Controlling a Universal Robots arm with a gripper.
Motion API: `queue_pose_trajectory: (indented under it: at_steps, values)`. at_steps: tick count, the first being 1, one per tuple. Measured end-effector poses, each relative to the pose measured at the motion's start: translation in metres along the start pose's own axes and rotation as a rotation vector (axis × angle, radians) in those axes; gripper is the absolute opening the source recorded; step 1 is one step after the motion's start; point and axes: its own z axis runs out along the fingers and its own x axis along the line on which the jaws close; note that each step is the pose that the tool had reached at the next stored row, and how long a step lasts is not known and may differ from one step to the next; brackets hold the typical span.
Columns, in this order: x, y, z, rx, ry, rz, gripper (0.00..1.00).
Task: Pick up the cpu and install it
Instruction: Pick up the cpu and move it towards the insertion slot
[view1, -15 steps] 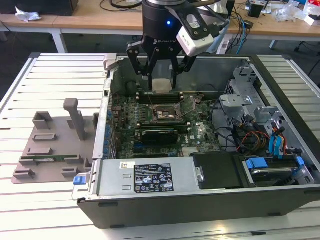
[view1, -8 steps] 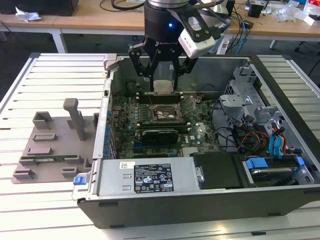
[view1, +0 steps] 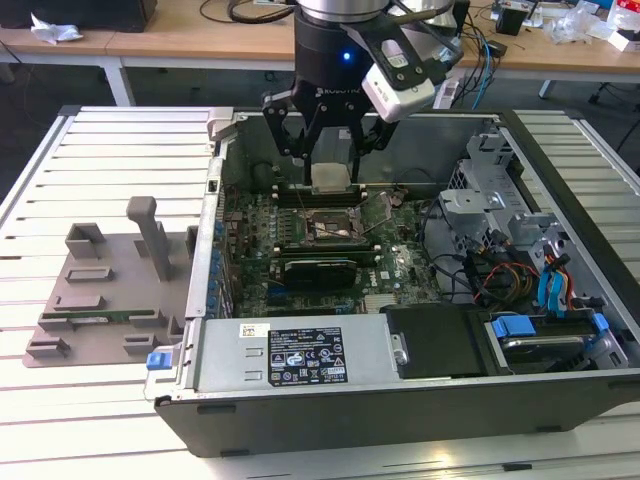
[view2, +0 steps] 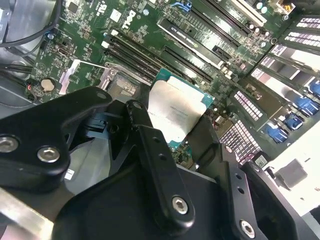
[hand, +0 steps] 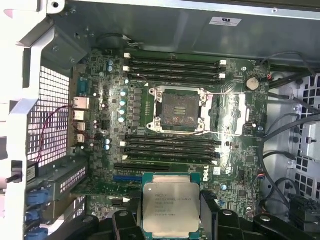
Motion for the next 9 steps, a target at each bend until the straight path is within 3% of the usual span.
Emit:
queue_pose_trajectory:
  at_steps: [9]
  values:
    - [-0.0060,-0.0002,0.0059,0.0000,0.0000,0.000,0.55]
